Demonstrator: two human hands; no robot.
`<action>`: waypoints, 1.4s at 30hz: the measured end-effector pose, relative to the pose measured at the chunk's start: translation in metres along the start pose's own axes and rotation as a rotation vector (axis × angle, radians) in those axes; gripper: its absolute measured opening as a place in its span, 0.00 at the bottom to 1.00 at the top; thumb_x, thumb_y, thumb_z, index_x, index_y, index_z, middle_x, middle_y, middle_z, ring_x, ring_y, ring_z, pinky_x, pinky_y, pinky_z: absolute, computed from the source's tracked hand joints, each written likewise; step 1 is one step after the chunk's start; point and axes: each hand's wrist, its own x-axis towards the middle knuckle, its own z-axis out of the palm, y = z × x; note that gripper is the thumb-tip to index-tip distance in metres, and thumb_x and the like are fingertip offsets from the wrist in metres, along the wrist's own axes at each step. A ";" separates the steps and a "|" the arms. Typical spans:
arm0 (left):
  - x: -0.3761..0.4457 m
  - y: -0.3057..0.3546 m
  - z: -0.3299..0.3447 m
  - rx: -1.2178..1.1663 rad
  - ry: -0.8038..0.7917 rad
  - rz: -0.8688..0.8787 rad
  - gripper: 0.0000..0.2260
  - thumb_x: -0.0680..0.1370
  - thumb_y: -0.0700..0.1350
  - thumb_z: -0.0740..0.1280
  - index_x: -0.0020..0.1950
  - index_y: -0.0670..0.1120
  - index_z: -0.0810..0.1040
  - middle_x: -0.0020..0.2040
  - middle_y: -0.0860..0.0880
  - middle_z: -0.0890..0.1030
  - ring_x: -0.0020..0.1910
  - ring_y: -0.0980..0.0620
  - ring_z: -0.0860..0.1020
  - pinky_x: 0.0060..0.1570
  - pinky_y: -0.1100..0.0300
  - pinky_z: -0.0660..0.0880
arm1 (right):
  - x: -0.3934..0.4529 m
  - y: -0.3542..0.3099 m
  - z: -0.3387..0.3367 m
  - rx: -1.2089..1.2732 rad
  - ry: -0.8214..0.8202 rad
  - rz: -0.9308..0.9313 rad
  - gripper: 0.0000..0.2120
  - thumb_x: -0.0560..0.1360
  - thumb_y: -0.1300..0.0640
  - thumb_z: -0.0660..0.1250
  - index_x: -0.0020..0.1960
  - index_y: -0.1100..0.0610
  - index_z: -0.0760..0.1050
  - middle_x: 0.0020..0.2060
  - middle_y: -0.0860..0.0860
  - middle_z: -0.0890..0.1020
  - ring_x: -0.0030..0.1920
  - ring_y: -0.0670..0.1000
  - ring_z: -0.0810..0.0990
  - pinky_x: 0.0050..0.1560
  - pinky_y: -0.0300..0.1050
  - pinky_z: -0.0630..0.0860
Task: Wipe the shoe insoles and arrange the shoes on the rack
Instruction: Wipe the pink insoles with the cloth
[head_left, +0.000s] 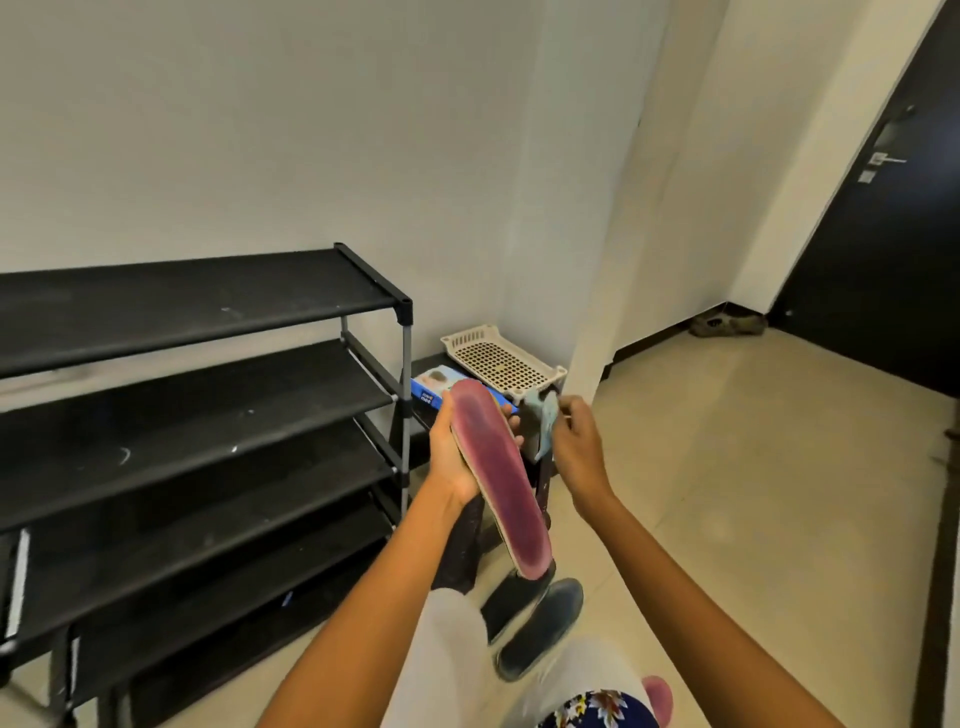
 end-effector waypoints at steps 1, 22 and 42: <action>-0.003 -0.002 0.004 0.004 -0.029 -0.034 0.25 0.79 0.61 0.55 0.43 0.43 0.80 0.36 0.46 0.82 0.36 0.48 0.81 0.39 0.55 0.76 | 0.005 -0.010 0.000 -0.015 0.087 -0.047 0.05 0.80 0.60 0.57 0.52 0.57 0.71 0.49 0.55 0.76 0.49 0.54 0.77 0.42 0.38 0.75; -0.019 -0.020 0.031 -0.094 -0.107 -0.085 0.19 0.79 0.54 0.62 0.63 0.42 0.75 0.50 0.41 0.80 0.49 0.46 0.80 0.52 0.51 0.77 | 0.007 -0.034 -0.009 -0.547 0.086 -0.342 0.10 0.77 0.54 0.64 0.55 0.51 0.82 0.48 0.50 0.83 0.50 0.50 0.76 0.46 0.41 0.71; -0.006 -0.007 0.011 -0.012 -0.045 -0.140 0.27 0.75 0.62 0.61 0.59 0.40 0.76 0.46 0.41 0.80 0.46 0.45 0.80 0.49 0.52 0.78 | -0.020 -0.007 0.005 -0.718 -0.109 -0.714 0.08 0.74 0.52 0.67 0.50 0.52 0.82 0.43 0.50 0.83 0.45 0.49 0.73 0.47 0.44 0.62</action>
